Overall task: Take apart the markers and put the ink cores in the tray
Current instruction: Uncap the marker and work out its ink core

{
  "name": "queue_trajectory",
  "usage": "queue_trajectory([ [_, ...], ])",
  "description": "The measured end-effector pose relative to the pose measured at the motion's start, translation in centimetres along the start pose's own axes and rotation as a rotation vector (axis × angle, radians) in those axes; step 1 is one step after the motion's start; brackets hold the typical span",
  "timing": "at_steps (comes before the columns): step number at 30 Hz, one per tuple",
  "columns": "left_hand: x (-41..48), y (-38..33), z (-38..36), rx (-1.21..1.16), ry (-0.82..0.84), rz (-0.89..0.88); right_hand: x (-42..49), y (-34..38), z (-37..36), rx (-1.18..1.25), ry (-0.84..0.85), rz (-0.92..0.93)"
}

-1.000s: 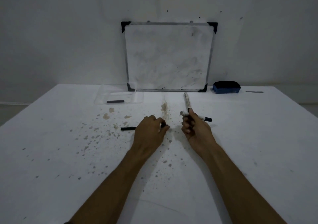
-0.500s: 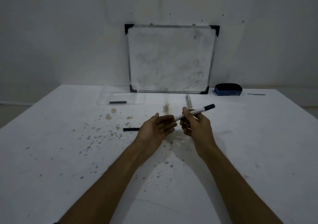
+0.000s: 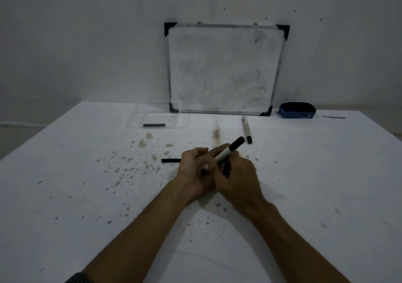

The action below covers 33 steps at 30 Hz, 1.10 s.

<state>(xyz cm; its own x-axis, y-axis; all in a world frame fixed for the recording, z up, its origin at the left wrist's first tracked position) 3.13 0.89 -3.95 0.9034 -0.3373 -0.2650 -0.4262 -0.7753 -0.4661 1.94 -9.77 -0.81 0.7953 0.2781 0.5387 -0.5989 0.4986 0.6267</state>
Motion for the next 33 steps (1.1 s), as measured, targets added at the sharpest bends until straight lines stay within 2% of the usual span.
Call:
queue_trajectory([
  [3,0.5,-0.5,0.3,0.023,-0.043,-0.018,0.1,0.1,0.9,0.176,-0.116,0.058],
  [4,0.5,-0.3,0.2,0.021,-0.036,-0.011,-0.1,0.2,0.8,0.166,-0.090,0.051],
  [6,0.0,0.1,-0.5,0.001,0.034,-0.003,-0.5,0.2,-0.3,-0.007,0.023,0.020],
  [8,-0.3,0.2,-0.8,0.034,0.061,0.001,-0.4,-0.2,-0.6,-0.028,0.013,-0.044],
  [11,-0.4,0.0,-0.9,0.116,-0.052,-0.014,0.3,-0.6,0.5,0.168,-0.134,-0.123],
  [13,-0.4,-0.3,-0.8,0.193,-0.133,-0.070,0.5,-0.7,1.3,0.270,-0.168,-0.180],
  [16,-0.8,-0.6,-1.1,0.347,-0.137,-0.057,0.7,-1.5,1.8,0.270,-0.207,-0.257],
  [21,-0.8,-0.3,-1.1,0.486,-0.064,0.042,1.4,-3.0,2.5,0.348,-0.193,-0.395],
  [26,-0.4,-1.1,-0.3,0.569,-0.036,0.001,1.8,-5.3,3.7,0.496,-0.125,-0.651],
  [28,-0.6,-1.7,0.0,0.617,-0.034,-0.026,1.8,-6.0,4.3,0.425,-0.069,-0.649],
  [31,-1.1,-2.6,0.2,0.648,-0.033,-0.099,1.2,-6.6,4.7,-0.035,0.052,-0.482],
  [33,-1.7,-3.4,0.1,0.736,-0.039,-0.163,0.8,-6.8,4.4,-0.215,0.078,-0.377],
])
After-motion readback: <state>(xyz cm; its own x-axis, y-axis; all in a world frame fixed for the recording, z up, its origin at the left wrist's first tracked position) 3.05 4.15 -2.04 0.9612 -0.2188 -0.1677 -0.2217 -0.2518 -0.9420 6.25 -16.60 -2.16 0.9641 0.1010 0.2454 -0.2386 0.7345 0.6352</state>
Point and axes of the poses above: each hand's wrist, its own x-axis towards the middle knuckle, its own z-axis out of the back of the hand, y = z × x, the point moved 4 cm from there along x, towards the middle knuckle, and after that the axes turned 3 degrees about y, right-handed, at the moved point
